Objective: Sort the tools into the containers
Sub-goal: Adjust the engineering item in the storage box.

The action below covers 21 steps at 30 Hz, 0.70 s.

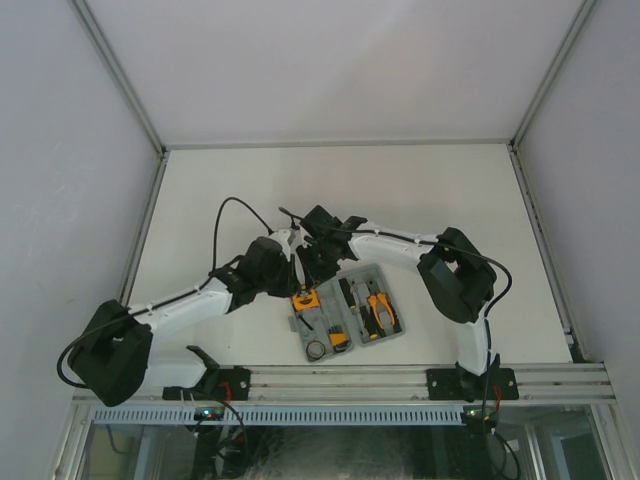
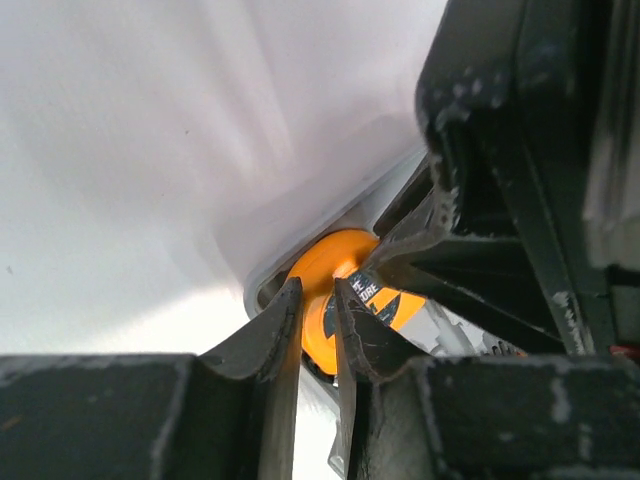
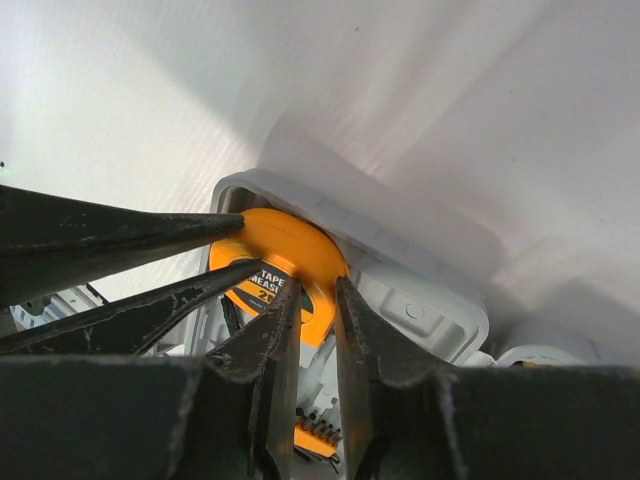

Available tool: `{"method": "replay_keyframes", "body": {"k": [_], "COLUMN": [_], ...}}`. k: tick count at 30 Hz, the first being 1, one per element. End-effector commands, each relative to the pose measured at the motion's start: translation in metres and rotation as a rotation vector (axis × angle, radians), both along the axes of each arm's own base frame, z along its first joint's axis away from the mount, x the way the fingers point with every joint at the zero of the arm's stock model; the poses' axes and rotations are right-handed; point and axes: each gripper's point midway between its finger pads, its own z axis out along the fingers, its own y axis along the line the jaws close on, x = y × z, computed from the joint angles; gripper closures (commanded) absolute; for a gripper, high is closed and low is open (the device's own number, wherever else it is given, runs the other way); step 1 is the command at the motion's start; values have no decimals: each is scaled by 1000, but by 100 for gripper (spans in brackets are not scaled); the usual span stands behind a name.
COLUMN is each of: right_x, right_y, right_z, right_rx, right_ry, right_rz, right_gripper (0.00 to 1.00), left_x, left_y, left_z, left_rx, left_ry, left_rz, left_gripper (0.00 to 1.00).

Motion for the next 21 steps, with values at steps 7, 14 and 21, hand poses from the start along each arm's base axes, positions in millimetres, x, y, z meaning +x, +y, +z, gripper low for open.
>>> {"method": "replay_keyframes", "body": {"k": [7,14,21], "right_x": [7,6,4], "right_y": [-8,-6,-5], "right_z": [-20,-19,-20], "right_rx": [-69,-58,-58], "right_ry": [-22,-19,-12], "right_rz": [-30,-26,-21], "right_gripper": [83,82,82], "left_x": [-18,-17,-19], "left_y": [10,-4,-5], "left_z": [-4,-6,-12], "left_rx": [25,-15,-7], "left_ry": [26,41,62], "left_rz": [-21,-65,-76], "left_gripper": [76,79,86]}}
